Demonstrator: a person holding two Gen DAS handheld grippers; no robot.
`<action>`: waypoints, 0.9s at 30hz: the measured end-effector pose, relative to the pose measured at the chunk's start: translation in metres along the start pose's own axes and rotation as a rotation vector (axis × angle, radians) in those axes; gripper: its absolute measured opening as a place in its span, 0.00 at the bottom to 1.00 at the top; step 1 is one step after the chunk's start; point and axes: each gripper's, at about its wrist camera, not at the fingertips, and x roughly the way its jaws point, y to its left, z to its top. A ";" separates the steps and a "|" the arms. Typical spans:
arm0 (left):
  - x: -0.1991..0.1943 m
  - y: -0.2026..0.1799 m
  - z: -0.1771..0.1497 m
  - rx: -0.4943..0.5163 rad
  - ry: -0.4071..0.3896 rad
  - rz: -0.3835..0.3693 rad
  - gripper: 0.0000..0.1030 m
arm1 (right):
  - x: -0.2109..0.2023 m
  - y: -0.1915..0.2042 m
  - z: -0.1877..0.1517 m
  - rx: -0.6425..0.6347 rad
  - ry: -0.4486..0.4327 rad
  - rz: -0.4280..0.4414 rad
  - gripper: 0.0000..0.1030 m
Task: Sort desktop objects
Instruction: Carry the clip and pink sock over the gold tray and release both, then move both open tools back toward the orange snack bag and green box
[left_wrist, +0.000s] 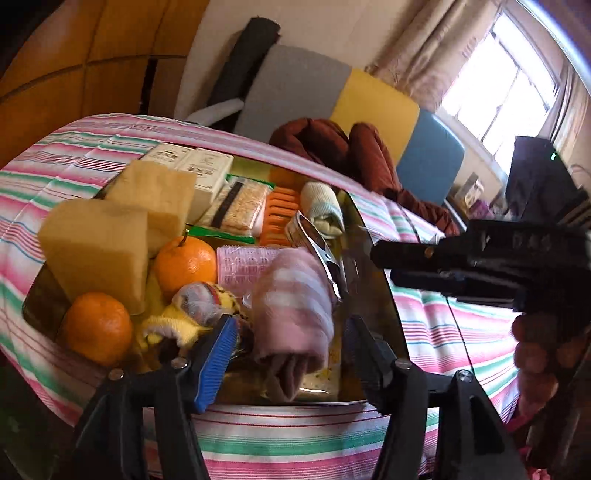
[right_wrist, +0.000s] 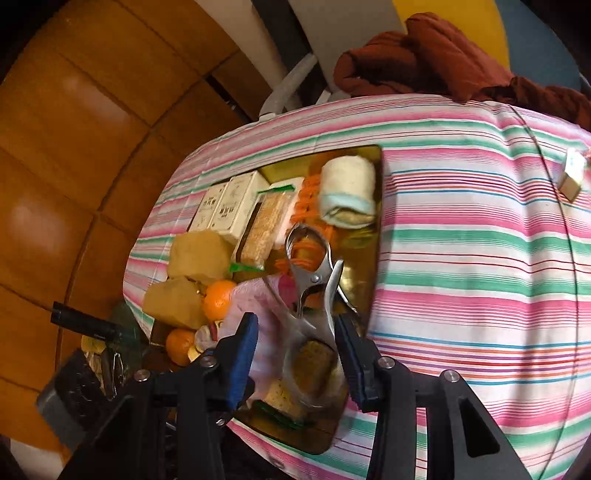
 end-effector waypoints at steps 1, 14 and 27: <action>-0.002 0.001 -0.001 0.003 -0.010 0.014 0.60 | 0.002 0.001 -0.002 -0.009 0.007 -0.001 0.44; -0.004 0.005 -0.001 0.019 0.002 0.070 0.59 | 0.017 0.003 -0.013 -0.098 0.051 -0.014 0.38; -0.008 0.012 0.004 -0.050 -0.030 0.087 0.60 | -0.015 -0.002 -0.002 -0.128 -0.053 0.011 0.41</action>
